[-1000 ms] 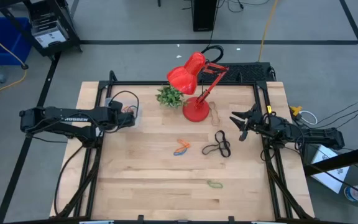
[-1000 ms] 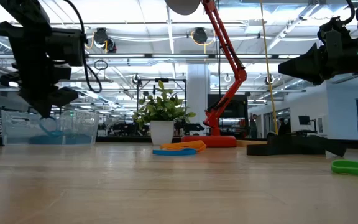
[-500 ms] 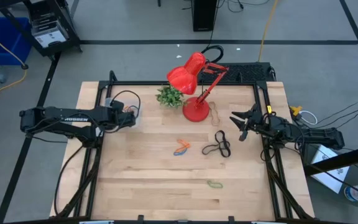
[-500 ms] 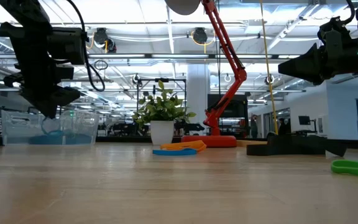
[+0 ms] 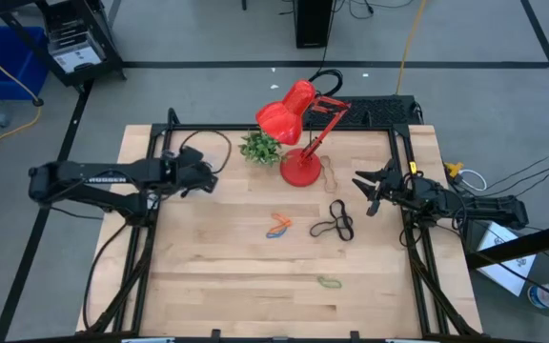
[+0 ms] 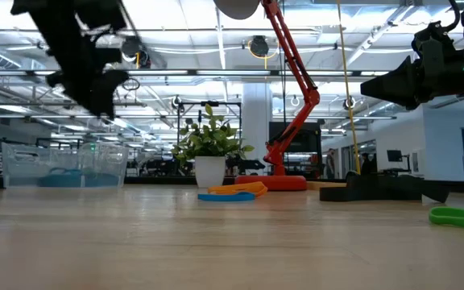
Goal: Pick and place rubber bands into bin
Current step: Put the orange rubber band into the transparent bin
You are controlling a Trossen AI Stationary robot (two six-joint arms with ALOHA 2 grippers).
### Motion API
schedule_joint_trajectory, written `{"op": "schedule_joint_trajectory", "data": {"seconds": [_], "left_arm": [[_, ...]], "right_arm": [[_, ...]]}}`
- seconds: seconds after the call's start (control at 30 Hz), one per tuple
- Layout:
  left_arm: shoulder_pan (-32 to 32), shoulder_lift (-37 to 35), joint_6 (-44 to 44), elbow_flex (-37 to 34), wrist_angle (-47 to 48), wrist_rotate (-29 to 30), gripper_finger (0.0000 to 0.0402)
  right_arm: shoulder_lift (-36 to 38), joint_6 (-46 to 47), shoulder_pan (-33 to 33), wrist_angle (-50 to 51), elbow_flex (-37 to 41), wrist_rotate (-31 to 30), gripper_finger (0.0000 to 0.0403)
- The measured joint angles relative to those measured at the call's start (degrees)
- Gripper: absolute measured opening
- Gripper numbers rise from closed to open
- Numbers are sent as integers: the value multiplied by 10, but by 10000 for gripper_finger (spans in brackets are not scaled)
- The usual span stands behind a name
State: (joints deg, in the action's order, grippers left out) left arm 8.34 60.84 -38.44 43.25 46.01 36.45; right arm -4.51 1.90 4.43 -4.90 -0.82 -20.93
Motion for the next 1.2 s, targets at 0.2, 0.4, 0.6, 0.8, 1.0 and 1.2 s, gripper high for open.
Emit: {"op": "schedule_joint_trajectory", "data": {"seconds": [0.2, 0.4, 0.6, 0.8, 1.0, 1.2], "left_arm": [[-68, -17, 185, 4, -223, -158, 203], [-131, -17, 293, 4, -344, -250, 204], [-193, -17, 306, 4, -344, -205, 203], [-244, -56, 337, -10, -346, -174, 204], [-255, -201, 321, -102, -374, -153, 203], [-255, -332, 350, -182, -399, -164, 203]], "right_arm": [[0, -30, 0, -4, 0, 0, 114], [0, 19, 0, -6, 0, 1, 114], [0, 4, 0, -15, 0, 42, 114], [-19, -27, 0, -21, -27, 62, 114], [-95, -54, -1, -50, -68, 62, 114], [-227, -74, -12, -84, -119, 57, 114]]}}
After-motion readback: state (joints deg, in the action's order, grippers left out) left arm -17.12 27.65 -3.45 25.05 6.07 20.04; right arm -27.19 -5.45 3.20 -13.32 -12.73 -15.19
